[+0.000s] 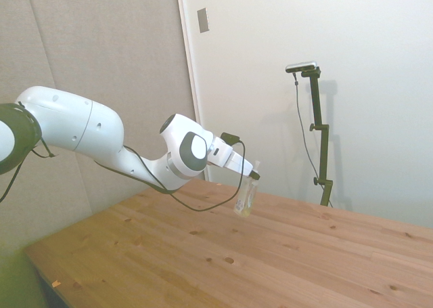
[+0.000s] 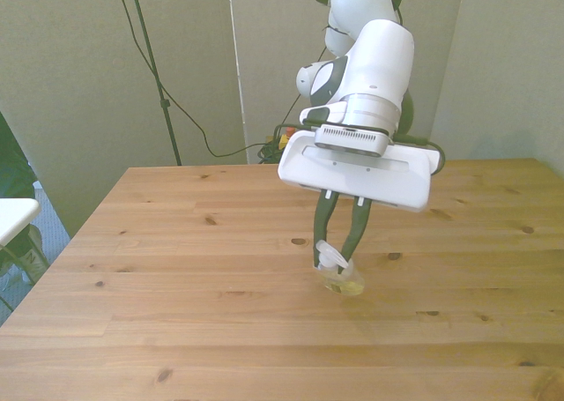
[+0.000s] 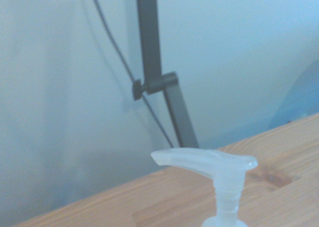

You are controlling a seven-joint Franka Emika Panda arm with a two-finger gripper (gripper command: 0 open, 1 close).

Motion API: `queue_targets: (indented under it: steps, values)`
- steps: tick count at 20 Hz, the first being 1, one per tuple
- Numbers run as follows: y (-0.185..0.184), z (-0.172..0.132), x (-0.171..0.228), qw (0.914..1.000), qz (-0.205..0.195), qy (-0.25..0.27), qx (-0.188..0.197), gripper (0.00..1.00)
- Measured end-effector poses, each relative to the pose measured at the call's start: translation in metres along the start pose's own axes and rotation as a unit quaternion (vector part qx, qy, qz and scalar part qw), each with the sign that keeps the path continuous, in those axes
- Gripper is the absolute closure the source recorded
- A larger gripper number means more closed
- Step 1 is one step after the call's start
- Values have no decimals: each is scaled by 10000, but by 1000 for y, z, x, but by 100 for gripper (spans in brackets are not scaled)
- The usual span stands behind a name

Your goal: Stand the sanitizer

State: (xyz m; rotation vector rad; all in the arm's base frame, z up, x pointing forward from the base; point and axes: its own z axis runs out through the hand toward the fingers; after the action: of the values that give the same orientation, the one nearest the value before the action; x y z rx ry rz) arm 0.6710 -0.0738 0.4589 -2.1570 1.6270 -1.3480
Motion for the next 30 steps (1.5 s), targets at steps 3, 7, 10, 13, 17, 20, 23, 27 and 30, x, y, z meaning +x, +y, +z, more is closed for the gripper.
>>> queue_targets:
  steps: [3,7,10,13,17,20,23,27,30]
  values:
    - [-3,-5,-10,9991,83,386,164,100]
    - [7,-3,-41,9973,130,659,301,100]
    - [14,-4,-53,9962,117,782,372,100]
    - [21,-5,-58,9947,216,909,430,100]
    - [33,4,-73,9940,196,1013,375,100]
    - [37,9,-78,9938,131,1057,331,0]
    - [37,8,-78,9941,61,1031,320,0]
    - [37,7,-78,9945,6,1003,303,0]
    - [38,7,-78,9948,-22,987,260,0]
